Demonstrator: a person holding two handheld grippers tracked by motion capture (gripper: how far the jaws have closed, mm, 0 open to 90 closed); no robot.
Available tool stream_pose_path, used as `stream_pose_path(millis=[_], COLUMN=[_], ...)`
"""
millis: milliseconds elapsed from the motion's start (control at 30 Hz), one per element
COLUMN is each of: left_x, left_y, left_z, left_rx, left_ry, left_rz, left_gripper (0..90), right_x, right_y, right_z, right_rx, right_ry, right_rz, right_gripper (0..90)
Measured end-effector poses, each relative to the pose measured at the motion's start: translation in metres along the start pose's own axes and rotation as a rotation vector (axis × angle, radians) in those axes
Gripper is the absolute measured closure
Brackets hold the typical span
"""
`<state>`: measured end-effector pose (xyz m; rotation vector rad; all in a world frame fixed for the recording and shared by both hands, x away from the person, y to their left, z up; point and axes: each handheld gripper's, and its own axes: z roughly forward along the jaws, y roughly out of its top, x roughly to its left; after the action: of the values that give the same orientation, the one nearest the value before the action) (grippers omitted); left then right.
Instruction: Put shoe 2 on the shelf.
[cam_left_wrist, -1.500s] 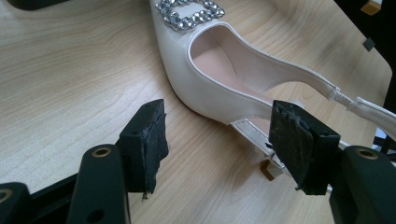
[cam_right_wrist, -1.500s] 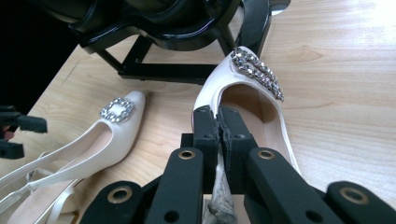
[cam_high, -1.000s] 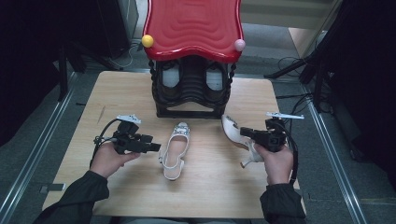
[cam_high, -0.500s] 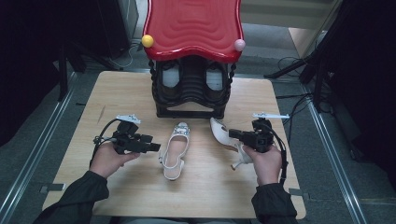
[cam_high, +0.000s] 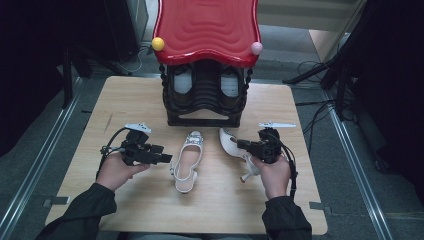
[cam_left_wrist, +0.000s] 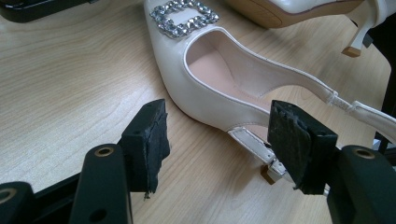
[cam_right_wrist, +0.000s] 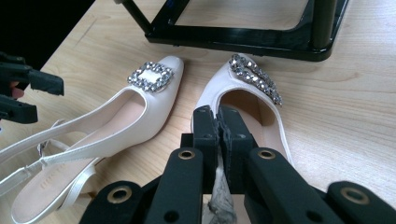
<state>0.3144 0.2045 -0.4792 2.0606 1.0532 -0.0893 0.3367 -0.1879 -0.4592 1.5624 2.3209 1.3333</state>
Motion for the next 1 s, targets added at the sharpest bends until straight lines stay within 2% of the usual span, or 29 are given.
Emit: stream_pose_path(millis=[233,367,633,800,1000], left_x=[-0.001,0.0,-0.001,-0.001,-0.002], left_y=[0.0,0.0,-0.001,-0.001,-0.001], left_z=[0.0,-0.001,0.0,-0.001,0.001], left_rx=[0.003,0.001,0.007,0.007,0.011], left_ry=[-0.01,-0.005,-0.008,-0.01,-0.008], left_rz=[0.001,0.001,0.005,0.008,0.016], left_gripper=[38.1,38.1,38.1,38.1,38.3], right_x=[0.009,0.013,0.021,0.031,0.04], right_y=[-0.004,-0.007,-0.014,-0.021,-0.023], right_z=[0.008,0.016,0.035,0.049,0.054], right_rx=[0.037,0.063,0.106,0.147,0.145], right_ry=[0.029,0.066,0.103,0.099,0.102], right_rz=[-0.013,-0.014,-0.015,-0.037,-0.046], right_gripper=[87.5,87.5,87.3,87.0,86.8])
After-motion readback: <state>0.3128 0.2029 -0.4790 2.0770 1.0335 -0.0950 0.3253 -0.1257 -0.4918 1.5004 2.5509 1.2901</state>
